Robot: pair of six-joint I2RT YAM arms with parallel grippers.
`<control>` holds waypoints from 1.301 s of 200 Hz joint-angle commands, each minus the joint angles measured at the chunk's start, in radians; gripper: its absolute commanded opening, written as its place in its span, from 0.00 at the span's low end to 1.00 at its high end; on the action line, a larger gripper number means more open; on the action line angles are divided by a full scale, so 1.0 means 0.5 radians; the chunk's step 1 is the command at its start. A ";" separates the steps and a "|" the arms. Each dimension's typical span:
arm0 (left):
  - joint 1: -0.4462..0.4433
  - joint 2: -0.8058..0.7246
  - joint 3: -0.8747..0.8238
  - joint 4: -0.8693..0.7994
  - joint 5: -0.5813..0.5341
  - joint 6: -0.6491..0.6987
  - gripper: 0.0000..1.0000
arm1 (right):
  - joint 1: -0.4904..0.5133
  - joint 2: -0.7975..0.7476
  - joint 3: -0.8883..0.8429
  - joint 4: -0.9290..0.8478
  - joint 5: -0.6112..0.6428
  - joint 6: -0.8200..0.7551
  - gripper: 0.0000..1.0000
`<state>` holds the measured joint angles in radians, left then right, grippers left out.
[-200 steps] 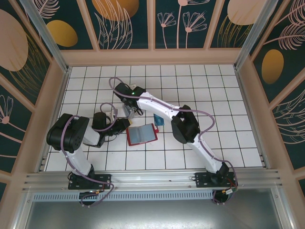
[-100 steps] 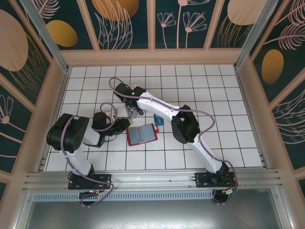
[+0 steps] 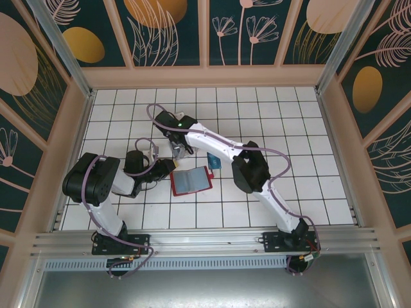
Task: Put the credit cards into the card holder
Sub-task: Pick up the credit card from the storage box.
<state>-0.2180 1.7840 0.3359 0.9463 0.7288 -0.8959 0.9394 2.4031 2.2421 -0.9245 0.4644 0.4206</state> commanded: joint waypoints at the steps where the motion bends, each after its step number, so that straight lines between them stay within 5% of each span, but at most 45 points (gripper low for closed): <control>1: -0.016 0.154 -0.098 -0.686 -0.257 0.042 0.29 | -0.044 -0.199 -0.047 -0.031 -0.118 0.002 0.00; 104: -0.015 0.124 -0.095 -0.727 -0.266 0.061 0.29 | -0.283 -0.550 -0.702 0.556 -1.142 0.085 0.00; 173: -0.016 0.080 -0.074 -0.781 -0.264 0.064 0.30 | -0.341 -0.805 -0.912 0.747 -1.175 0.089 0.00; 220: -0.015 -0.030 -0.031 -0.906 -0.294 0.092 0.31 | -0.444 -1.218 -1.414 0.917 -1.416 0.092 0.00; 260: -0.015 -0.090 -0.024 -0.968 -0.313 0.105 0.32 | -0.295 -1.538 -1.889 0.972 -1.200 0.043 0.00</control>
<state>-0.2321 1.7065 0.3801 0.7586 0.6823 -0.8780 0.7235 1.7119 1.4132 -0.4706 -0.1898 0.4538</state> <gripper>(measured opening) 0.314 0.051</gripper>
